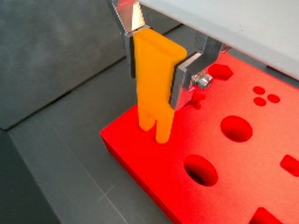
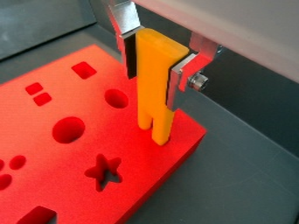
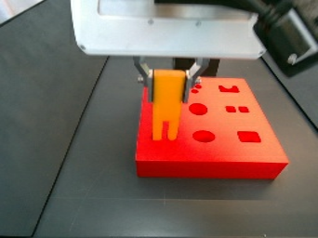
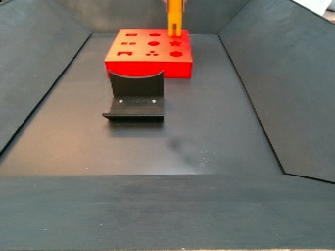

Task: Pick up the square-circle object. Move up. Rotate the square-circle object. Move to above the board. Insert the square-circle object.
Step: Insert the square-circle object.

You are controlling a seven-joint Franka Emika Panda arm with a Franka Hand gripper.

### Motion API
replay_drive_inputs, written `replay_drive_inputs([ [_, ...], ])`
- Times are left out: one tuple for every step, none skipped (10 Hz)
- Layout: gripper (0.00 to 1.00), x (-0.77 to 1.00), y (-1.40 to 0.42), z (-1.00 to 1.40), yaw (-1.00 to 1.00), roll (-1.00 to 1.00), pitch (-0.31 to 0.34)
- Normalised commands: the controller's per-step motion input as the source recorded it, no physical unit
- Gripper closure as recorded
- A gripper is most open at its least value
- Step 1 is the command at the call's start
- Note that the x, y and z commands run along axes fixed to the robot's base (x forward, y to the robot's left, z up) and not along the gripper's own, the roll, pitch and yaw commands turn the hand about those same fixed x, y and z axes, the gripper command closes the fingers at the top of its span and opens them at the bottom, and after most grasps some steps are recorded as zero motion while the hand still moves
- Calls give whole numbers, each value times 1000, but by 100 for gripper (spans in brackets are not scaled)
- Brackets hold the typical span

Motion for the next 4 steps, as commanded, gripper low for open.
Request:
replay_drive_inputs([
  [100,0,0,-277,0,0,-93],
  [100,0,0,-177,0,0,-73],
  [100,0,23,0,0,-44,0],
  [100,0,0,0,0,0,0],
])
